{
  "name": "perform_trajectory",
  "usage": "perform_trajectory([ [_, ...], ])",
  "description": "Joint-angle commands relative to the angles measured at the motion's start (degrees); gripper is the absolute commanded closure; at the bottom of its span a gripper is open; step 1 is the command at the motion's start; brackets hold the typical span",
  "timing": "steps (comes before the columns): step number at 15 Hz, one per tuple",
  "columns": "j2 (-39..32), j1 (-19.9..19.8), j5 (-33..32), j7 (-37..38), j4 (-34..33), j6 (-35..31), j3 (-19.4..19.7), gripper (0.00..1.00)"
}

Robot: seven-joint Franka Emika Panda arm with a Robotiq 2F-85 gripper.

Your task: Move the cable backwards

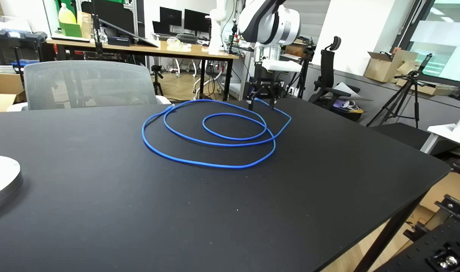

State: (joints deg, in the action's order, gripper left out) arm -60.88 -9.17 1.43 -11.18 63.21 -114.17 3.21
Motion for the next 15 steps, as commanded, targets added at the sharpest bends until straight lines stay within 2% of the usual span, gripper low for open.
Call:
perform_trajectory([
  [1,-3.70,-0.74,0.55,2.08,-5.25,1.26,-0.86,0.25],
  [2,-4.04,-0.81,0.70,2.11,-5.63,1.18,-0.93,0.26],
  [3,-4.46,-0.91,0.90,2.14,-6.18,1.17,-1.01,0.32],
  [6,-5.36,-1.26,1.39,2.09,-7.57,1.31,-1.28,0.55],
  [12,-6.12,-1.79,1.85,2.00,-9.05,1.90,-1.45,0.95],
  [15,-6.73,-2.03,2.27,1.93,-9.82,2.52,-1.49,1.00],
])
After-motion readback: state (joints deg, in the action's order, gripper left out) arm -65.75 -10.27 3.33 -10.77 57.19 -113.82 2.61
